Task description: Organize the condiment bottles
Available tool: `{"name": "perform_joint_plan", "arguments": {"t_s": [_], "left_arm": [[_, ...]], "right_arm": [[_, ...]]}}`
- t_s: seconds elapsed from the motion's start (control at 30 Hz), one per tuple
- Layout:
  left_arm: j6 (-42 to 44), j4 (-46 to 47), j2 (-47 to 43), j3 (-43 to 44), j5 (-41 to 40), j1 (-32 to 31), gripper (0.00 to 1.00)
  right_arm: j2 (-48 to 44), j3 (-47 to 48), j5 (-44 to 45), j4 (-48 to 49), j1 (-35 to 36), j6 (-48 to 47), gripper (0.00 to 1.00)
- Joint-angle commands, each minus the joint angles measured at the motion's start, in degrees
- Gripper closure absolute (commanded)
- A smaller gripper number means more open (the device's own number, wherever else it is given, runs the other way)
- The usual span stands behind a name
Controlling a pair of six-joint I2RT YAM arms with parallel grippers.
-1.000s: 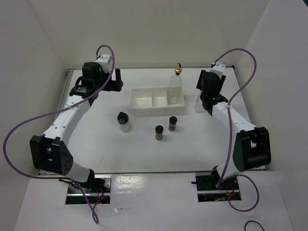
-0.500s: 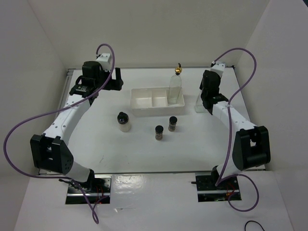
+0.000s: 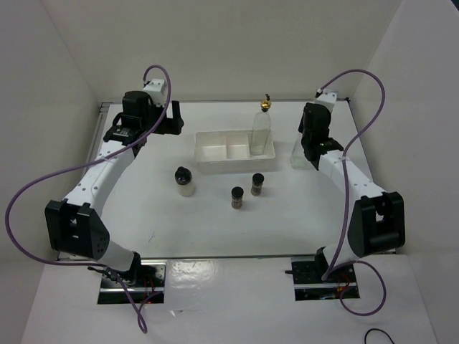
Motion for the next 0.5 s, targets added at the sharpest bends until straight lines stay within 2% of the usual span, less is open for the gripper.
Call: {"name": "perform_joint_plan", "arguments": {"t_s": [0.0,0.2,0.33,0.47], "left_arm": [[0.82,3.07,-2.00,0.19,0.87,-0.26,0.00],[0.30,3.07,-3.66,-0.96,1.40,-0.26,0.00],[0.29,3.07,-4.20,-2.19,1.40,-0.26,0.00],[-0.23,3.60,-4.72,-2.72,1.92,-0.26,0.00]], "right_arm": [[-6.12,5.34,-1.80,2.46,-0.35,-0.49,1.00],[-9.20,7.02,-5.06,0.61,-0.35,-2.16,1.00],[-9.82,10.43,-8.13,-1.76,2.10,-5.06,1.00],[-9.21,14.22,-7.44,-4.93,4.83,-6.38,1.00]]}}
